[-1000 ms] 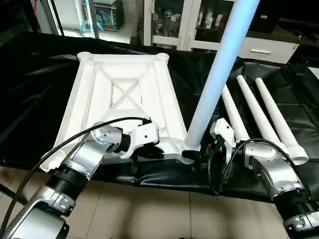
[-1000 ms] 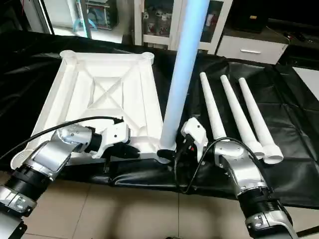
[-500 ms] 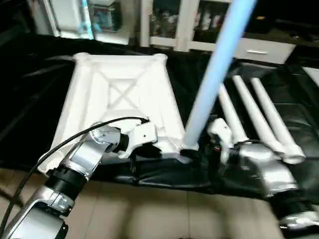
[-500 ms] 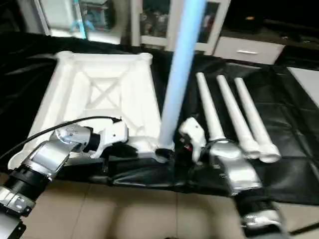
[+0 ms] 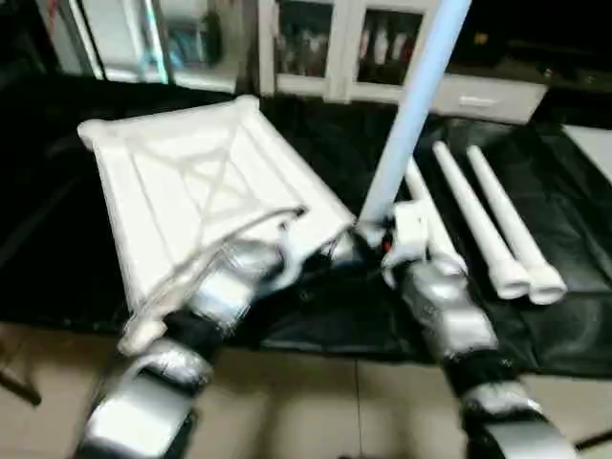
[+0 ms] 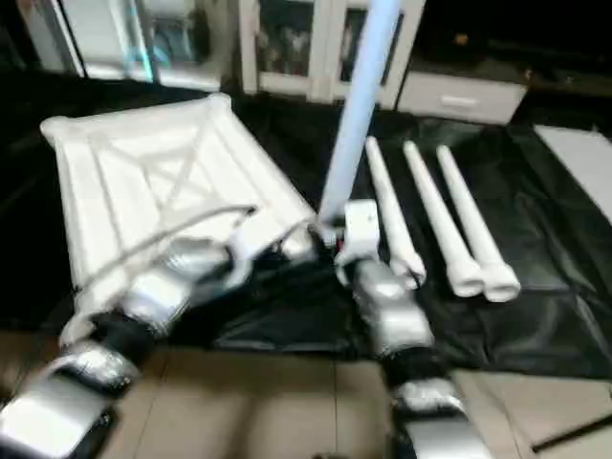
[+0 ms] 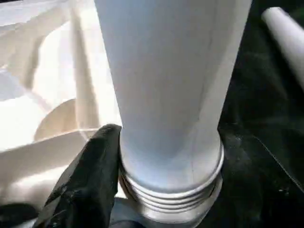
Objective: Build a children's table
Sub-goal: Rotate leg to tighten
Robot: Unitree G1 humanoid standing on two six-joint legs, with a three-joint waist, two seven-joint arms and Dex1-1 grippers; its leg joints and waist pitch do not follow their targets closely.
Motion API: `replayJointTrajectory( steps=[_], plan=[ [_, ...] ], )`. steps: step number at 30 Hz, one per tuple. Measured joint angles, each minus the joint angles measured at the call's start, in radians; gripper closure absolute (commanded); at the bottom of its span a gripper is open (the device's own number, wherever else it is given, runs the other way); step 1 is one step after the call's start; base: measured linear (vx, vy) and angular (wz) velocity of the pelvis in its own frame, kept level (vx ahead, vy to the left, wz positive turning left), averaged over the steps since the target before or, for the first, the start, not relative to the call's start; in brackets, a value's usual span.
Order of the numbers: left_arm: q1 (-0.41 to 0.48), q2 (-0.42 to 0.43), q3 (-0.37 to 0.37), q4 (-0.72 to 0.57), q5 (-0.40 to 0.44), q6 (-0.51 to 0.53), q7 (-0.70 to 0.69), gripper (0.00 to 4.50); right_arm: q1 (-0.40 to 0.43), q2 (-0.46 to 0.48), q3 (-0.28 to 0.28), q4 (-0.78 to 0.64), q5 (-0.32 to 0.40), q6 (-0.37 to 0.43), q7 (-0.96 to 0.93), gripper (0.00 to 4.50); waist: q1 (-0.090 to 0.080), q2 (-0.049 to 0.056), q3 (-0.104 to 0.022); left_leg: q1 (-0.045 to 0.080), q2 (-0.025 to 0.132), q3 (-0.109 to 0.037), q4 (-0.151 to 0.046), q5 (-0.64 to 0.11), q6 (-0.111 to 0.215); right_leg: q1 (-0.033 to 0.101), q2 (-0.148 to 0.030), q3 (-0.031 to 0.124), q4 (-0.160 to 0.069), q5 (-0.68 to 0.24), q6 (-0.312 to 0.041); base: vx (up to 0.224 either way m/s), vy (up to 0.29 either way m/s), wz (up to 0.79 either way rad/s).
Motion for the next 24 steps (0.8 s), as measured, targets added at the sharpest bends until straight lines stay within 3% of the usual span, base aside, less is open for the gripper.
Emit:
replayJointTrajectory(
  steps=[7,13,15,21,24],
  plan=[
    [-0.030,-0.012,0.000,0.048,0.018,-0.048,0.027,4.50,-0.049,0.038,-0.006,0.074,-0.039,-0.063,-0.111,1.84,0.008,0.000,0.000,-0.001,0.000,0.001,-0.001,0.001,-0.002,-0.006,0.005,0.007,0.004,0.000,-0.001,0.000,0.000,0.00],
    [-0.033,-0.008,-0.001,0.058,0.018,-0.071,0.027,4.50,-0.048,0.031,-0.019,0.086,-0.032,-0.101,-0.069,1.84,0.010,0.001,0.001,-0.002,0.000,0.004,-0.001,0.001,-0.002,-0.010,0.011,0.019,0.004,0.001,-0.001,0.000,0.000,0.00],
    [-0.033,-0.005,-0.002,0.058,0.018,-0.078,0.021,4.50,-0.036,0.018,-0.023,0.071,-0.020,-0.104,-0.027,1.14,0.011,0.003,0.002,-0.002,0.001,0.004,-0.002,0.001,-0.002,-0.010,0.011,0.019,0.004,0.001,-0.001,0.000,0.000,0.00],
    [-0.039,0.015,-0.002,0.077,0.024,-0.120,0.006,4.50,0.029,0.012,-0.020,-0.026,-0.003,-0.103,0.029,0.71,0.008,0.006,0.004,-0.002,0.001,0.004,-0.003,0.001,-0.002,-0.012,0.012,0.020,0.004,0.000,-0.001,0.000,0.000,0.00],
    [-0.046,0.021,-0.005,0.104,0.028,-0.170,-0.005,4.50,0.056,0.007,-0.017,-0.108,-0.003,-0.104,0.023,0.71,0.009,0.008,0.006,-0.003,0.001,0.004,-0.003,0.001,-0.002,-0.013,0.013,0.020,0.004,0.000,-0.001,0.000,0.000,0.00]
  ],
)
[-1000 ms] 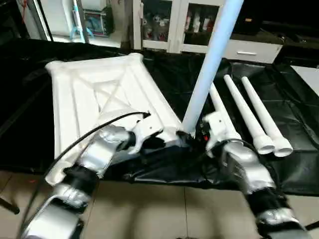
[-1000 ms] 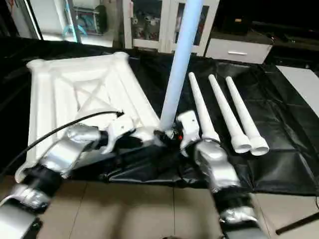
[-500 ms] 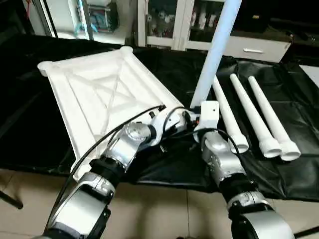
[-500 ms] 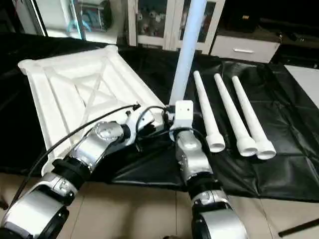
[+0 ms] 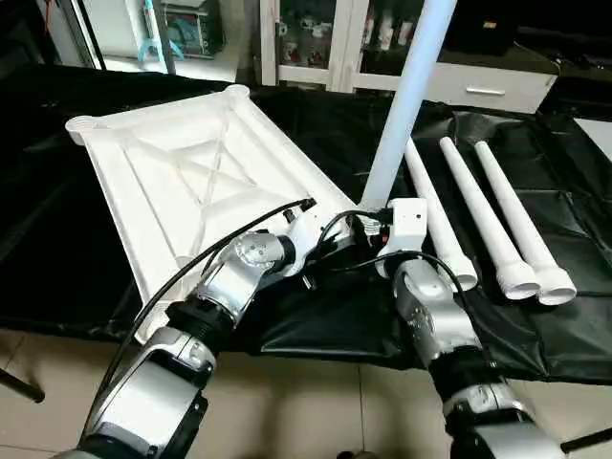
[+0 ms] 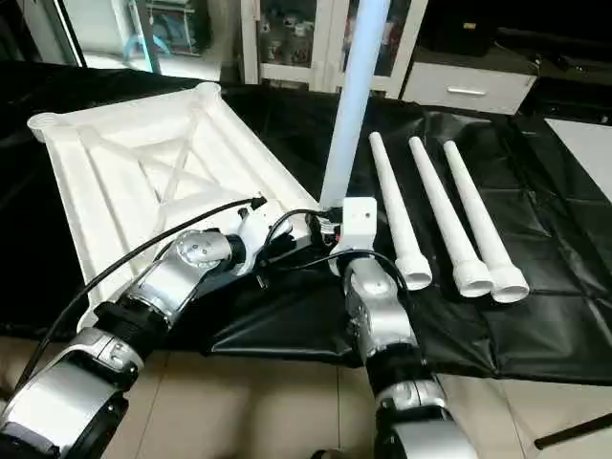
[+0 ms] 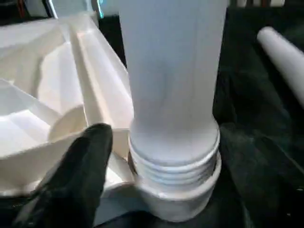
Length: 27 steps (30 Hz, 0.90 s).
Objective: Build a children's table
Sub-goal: Rotate leg to tighten
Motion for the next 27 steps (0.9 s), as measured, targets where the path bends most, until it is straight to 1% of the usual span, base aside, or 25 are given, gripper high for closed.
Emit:
replayJointTrajectory(
  steps=[4,6,9,10,11,13,15,16,19,21,22,23,24,25,27],
  plan=[
    [-0.020,0.005,-0.008,0.066,0.005,-0.090,0.010,4.50,0.050,-0.014,-0.011,-0.167,0.023,0.007,0.015,0.71,0.003,0.000,0.001,0.000,0.000,0.000,-0.001,0.000,0.000,0.000,0.000,0.000,-0.001,0.000,0.000,0.000,0.000,0.00],
    [-0.030,0.006,-0.008,0.091,0.011,-0.115,0.019,4.50,0.074,-0.022,-0.011,-0.223,0.030,0.016,0.026,0.71,0.003,0.000,0.001,0.000,0.000,0.000,-0.001,0.000,0.000,0.000,0.000,0.000,-0.001,0.000,0.000,0.000,0.000,0.00],
    [-0.058,0.005,-0.015,0.144,0.039,-0.161,0.052,4.50,0.141,-0.040,0.006,-0.326,0.029,0.051,0.040,0.71,0.004,0.006,0.005,-0.001,0.000,0.000,-0.001,0.000,0.000,0.000,0.000,0.001,-0.002,0.000,0.000,0.000,0.000,0.00],
    [-0.065,0.006,-0.015,0.156,0.045,-0.168,0.062,4.06,0.161,-0.044,0.009,-0.347,0.029,0.059,0.042,0.68,0.004,0.008,0.007,-0.001,0.000,0.000,-0.001,0.000,0.000,0.000,0.000,0.001,-0.002,0.000,0.000,0.000,0.000,0.00],
    [-0.071,0.004,-0.010,0.168,0.040,-0.168,0.068,3.95,0.175,-0.046,0.008,-0.362,0.030,0.069,0.043,0.68,0.003,0.009,0.008,-0.001,0.000,0.000,-0.001,0.000,0.000,0.000,0.000,0.001,-0.002,0.000,0.000,0.000,0.000,0.00],
    [-0.081,-0.004,0.021,0.188,0.020,-0.160,0.077,3.90,0.195,-0.047,0.006,-0.389,0.034,0.088,0.048,0.68,0.001,0.012,0.010,-0.001,0.000,0.000,-0.001,0.000,0.000,-0.001,0.000,0.001,-0.001,0.000,0.000,0.000,0.000,0.00],
    [-0.085,-0.010,0.042,0.192,-0.002,-0.153,0.077,3.58,0.210,-0.048,0.002,-0.413,0.044,0.096,0.050,0.68,0.000,0.013,0.011,-0.001,0.000,0.000,-0.002,0.000,0.000,-0.002,0.001,0.001,-0.001,0.000,0.000,0.000,0.000,0.00],
    [-0.085,-0.014,0.052,0.192,-0.009,-0.153,0.082,3.58,0.219,-0.050,0.002,-0.430,0.048,0.101,0.055,0.68,0.000,0.013,0.011,-0.002,0.000,0.000,-0.002,0.000,0.000,-0.003,0.001,0.001,-0.001,0.000,0.000,0.000,0.000,0.00],
    [-0.096,-0.016,0.092,0.191,-0.040,-0.161,0.130,3.29,0.242,-0.058,0.003,-0.493,0.075,0.122,0.080,0.68,0.001,0.013,0.011,-0.007,0.000,0.000,-0.002,0.003,0.005,-0.007,0.001,0.001,-0.001,0.000,0.000,0.000,0.000,0.00],
    [-0.100,-0.002,0.119,0.168,-0.050,-0.163,0.141,3.29,0.264,-0.072,0.006,-0.537,0.091,0.137,0.106,0.68,0.002,0.014,0.011,-0.007,0.000,0.000,-0.002,0.003,0.006,-0.007,0.001,0.001,-0.002,0.000,0.000,0.000,0.000,0.00],
    [-0.100,0.010,0.136,0.152,-0.065,-0.160,0.137,3.09,0.270,-0.079,0.006,-0.550,0.103,0.146,0.119,0.68,0.001,0.014,0.011,-0.007,0.000,0.000,-0.002,0.003,0.006,-0.007,0.001,0.001,-0.002,0.000,0.000,0.000,0.000,0.00],
    [-0.099,0.015,0.148,0.134,-0.081,-0.149,0.125,3.09,0.276,-0.087,0.006,-0.565,0.110,0.157,0.129,0.68,0.002,0.014,0.012,-0.007,0.000,0.000,-0.002,0.003,0.006,-0.007,0.001,0.001,-0.002,0.000,0.000,0.000,0.000,0.00],
    [-0.090,0.020,0.162,0.096,-0.104,-0.128,0.089,3.09,0.288,-0.095,0.008,-0.589,0.122,0.170,0.149,0.68,0.003,0.015,0.012,-0.008,0.000,0.000,-0.002,0.003,0.006,-0.007,0.001,0.001,-0.002,0.000,0.000,0.000,0.000,0.00],
    [-0.069,0.037,0.166,0.029,-0.135,-0.091,0.019,3.09,0.301,-0.104,0.016,-0.617,0.144,0.195,0.181,0.68,0.004,0.015,0.012,-0.008,0.000,0.000,-0.002,0.003,0.007,-0.007,0.001,0.001,-0.002,-0.001,0.000,0.000,0.000,0.00],
    [-0.013,0.081,0.156,-0.095,-0.180,-0.036,-0.116,3.09,0.323,-0.139,0.039,-0.667,0.179,0.240,0.244,0.68,0.003,0.015,0.012,-0.006,0.000,0.001,-0.003,0.002,0.007,-0.007,0.001,0.001,-0.002,-0.001,-0.001,0.000,0.000,0.00]
  ],
)
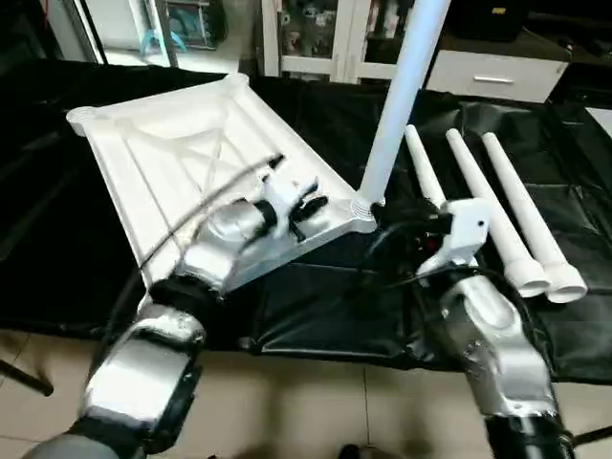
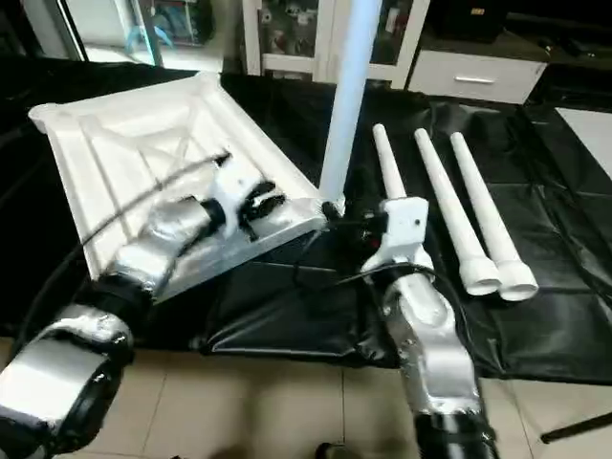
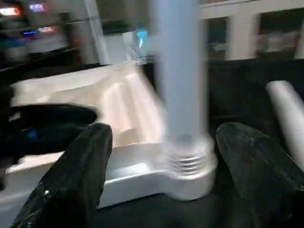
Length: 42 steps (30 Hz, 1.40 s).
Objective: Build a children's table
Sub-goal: Rotate leg to tighten
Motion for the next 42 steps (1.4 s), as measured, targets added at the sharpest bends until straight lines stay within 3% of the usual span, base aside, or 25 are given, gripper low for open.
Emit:
replayJointTrajectory(
  steps=[5,10,12,16,23,30,33,37,40,42],
  plan=[
    [0.169,0.165,-0.101,-0.217,-0.050,0.127,-0.288,3.09,0.046,-0.096,0.029,-0.064,0.054,0.075,0.142,0.68,-0.001,0.002,0.002,0.000,0.000,0.000,0.000,0.000,-0.001,0.000,0.000,0.000,0.001,-0.001,0.000,0.000,0.000,0.00],
    [0.207,0.226,-0.131,-0.342,-0.078,0.240,-0.398,3.09,0.054,-0.107,0.035,-0.071,0.066,0.101,0.168,0.68,0.007,0.001,0.003,0.000,0.000,0.000,0.001,-0.002,-0.007,0.002,0.000,0.002,0.002,0.000,0.000,0.000,0.000,0.00],
    [0.201,0.217,-0.132,-0.344,-0.049,0.240,-0.370,3.09,0.054,-0.109,0.035,-0.080,0.077,0.115,0.173,0.68,0.007,0.001,0.003,0.002,0.000,0.000,0.001,-0.002,-0.007,0.004,0.000,0.003,0.002,0.000,0.000,0.000,0.000,0.00],
    [0.150,0.169,-0.149,-0.222,0.051,0.178,-0.204,3.09,0.055,-0.110,0.052,-0.083,0.079,0.122,0.178,0.68,0.004,0.001,0.003,0.002,-0.001,-0.001,0.002,-0.002,-0.007,0.004,0.000,0.003,0.002,0.000,0.001,0.000,0.000,0.00],
    [0.049,0.127,-0.158,-0.021,0.137,0.104,0.027,3.09,0.058,-0.109,0.052,-0.083,0.074,0.122,0.172,0.68,-0.005,0.001,0.003,0.002,0.000,-0.003,0.003,-0.001,-0.008,0.004,0.002,0.002,0.003,0.001,0.002,0.000,0.000,0.00],
    [-0.011,0.117,-0.128,0.177,0.179,-0.034,0.206,3.09,0.065,-0.107,0.052,-0.083,0.074,0.122,0.159,0.68,0.000,0.002,0.003,0.001,0.000,-0.003,0.004,-0.001,-0.007,0.004,0.002,0.002,0.003,0.001,0.002,0.000,0.000,0.00],
    [-0.011,0.102,-0.090,0.174,0.149,-0.070,0.207,3.09,0.067,-0.105,0.052,-0.083,0.073,0.122,0.158,0.68,0.009,0.002,0.003,0.001,0.000,-0.003,0.004,0.001,-0.003,0.004,0.001,0.002,0.003,0.001,0.002,0.000,0.000,0.00],
    [0.041,0.040,-0.012,-0.004,0.009,-0.063,0.109,3.09,0.080,-0.095,0.055,-0.105,0.074,0.122,0.154,0.68,0.029,0.002,0.003,0.000,-0.001,-0.003,0.005,0.001,-0.002,0.004,0.000,0.002,0.003,0.000,0.001,0.000,0.000,0.00],
    [0.056,0.046,0.026,-0.088,-0.053,-0.041,0.108,3.09,0.083,-0.095,0.056,-0.111,0.074,0.121,0.153,0.68,0.026,0.003,0.003,0.001,0.000,-0.003,0.006,0.001,-0.003,0.004,0.000,0.002,0.005,0.001,0.001,0.000,0.000,0.00],
    [0.062,0.092,0.091,-0.145,-0.078,-0.018,0.170,3.09,0.099,-0.096,0.056,-0.120,0.074,0.121,0.153,0.68,0.014,0.004,0.003,0.002,0.000,-0.003,0.006,-0.002,-0.008,0.004,0.002,0.002,0.007,0.001,0.001,0.000,0.000,0.00]
  ],
)
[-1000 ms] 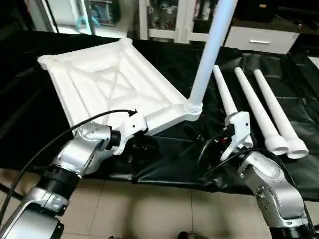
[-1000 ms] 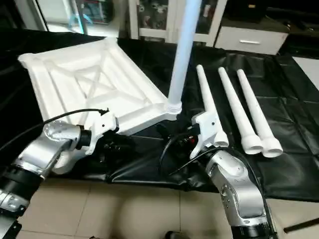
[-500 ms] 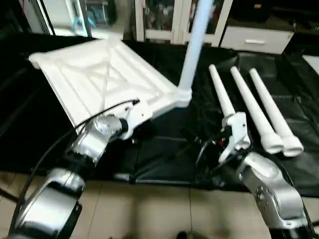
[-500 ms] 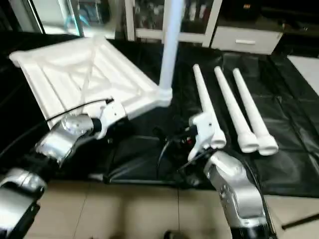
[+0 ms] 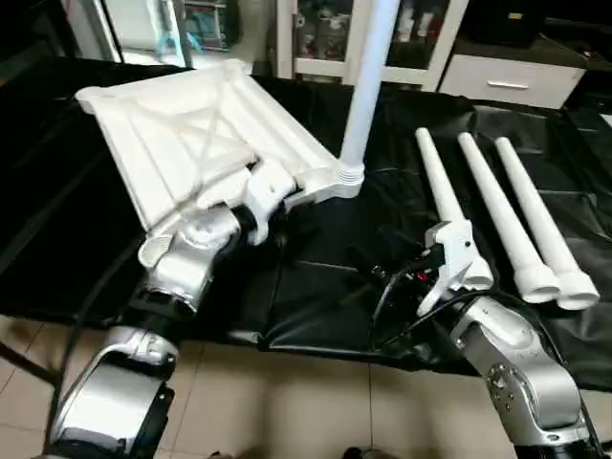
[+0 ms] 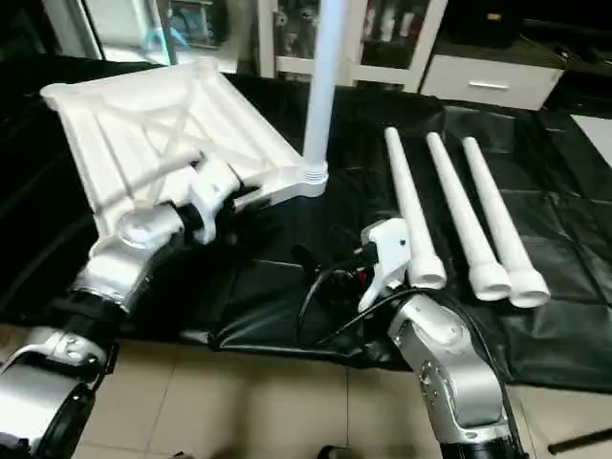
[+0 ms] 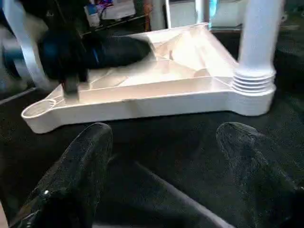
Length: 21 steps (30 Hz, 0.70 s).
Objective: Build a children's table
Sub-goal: Rotate table base
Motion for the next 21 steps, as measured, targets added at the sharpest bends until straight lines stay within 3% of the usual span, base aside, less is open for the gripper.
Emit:
replayJointTrajectory(
  steps=[2,7,11,16,21],
  plan=[
    [-0.002,0.080,0.064,-0.002,0.025,0.007,0.111,3.09,0.007,-0.002,0.000,-0.001,0.000,0.000,-0.001,0.68,-0.012,0.003,-0.001,0.002,0.000,-0.002,0.000,0.000,0.000,0.000,0.002,0.000,0.002,0.000,0.000,0.000,0.000,0.00],
    [0.012,0.236,0.172,0.060,0.127,0.061,0.311,3.09,0.024,-0.004,0.008,-0.016,-0.006,0.000,-0.008,0.68,-0.012,0.003,-0.001,0.003,0.000,-0.004,0.000,0.001,-0.002,0.002,0.002,0.000,0.001,-0.001,0.001,0.000,0.000,0.00],
    [0.102,0.391,0.179,0.106,0.195,0.141,0.386,3.09,0.025,-0.010,0.035,-0.014,-0.029,0.000,-0.008,0.68,-0.016,0.001,-0.001,0.002,0.000,-0.004,0.000,0.000,-0.002,0.002,0.002,0.000,0.000,-0.002,0.002,0.000,0.000,0.00],
    [0.157,0.428,0.146,0.162,0.245,0.202,0.379,3.09,0.017,-0.022,0.043,-0.011,-0.037,0.000,0.009,0.68,0.015,-0.002,-0.001,0.003,0.000,-0.003,0.000,0.001,-0.002,0.002,0.000,0.000,0.000,-0.002,0.003,0.000,0.000,0.00],
    [0.194,0.380,0.100,0.163,0.238,0.250,0.254,3.09,0.043,-0.091,0.080,-0.060,0.010,0.036,0.129,0.68,0.025,-0.003,-0.002,0.002,-0.001,-0.001,0.002,0.001,-0.002,0.004,-0.002,0.002,0.000,-0.002,0.003,0.000,0.000,0.00]
  ],
)
